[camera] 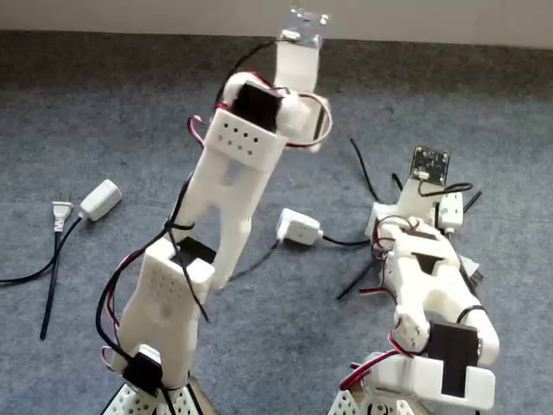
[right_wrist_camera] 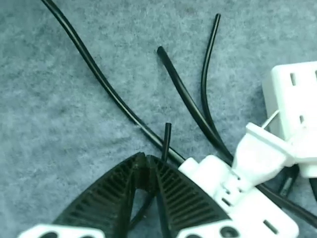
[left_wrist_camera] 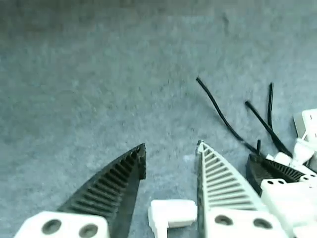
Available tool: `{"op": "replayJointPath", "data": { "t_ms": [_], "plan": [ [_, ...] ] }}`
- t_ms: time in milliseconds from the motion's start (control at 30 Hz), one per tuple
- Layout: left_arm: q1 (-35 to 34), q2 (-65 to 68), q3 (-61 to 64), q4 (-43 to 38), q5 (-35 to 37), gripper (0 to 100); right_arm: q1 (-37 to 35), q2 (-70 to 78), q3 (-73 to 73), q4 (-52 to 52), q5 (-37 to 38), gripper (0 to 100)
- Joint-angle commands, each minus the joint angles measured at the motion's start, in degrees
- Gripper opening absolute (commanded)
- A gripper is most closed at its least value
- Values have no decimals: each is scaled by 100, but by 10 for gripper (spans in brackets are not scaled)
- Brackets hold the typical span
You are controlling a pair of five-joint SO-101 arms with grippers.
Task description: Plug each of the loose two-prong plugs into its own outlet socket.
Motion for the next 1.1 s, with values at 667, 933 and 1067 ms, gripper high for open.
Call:
{"op": "replayJointPath", "data": {
  "t_ms": [667, 933, 1067],
  "plan": [
    [-1569, -5684, 4673, 105, -9, 176, -593, 963, -3160, 3160, -18, 125],
    [-1851, -6976, 7503, -897, 0, 175, -1077, 963, -4690, 4716, 993, 130],
    [-1798, -7459, 8725, -1679, 18, 175, -1525, 963, -5569, 5789, 2207, 131]
  ]
}}
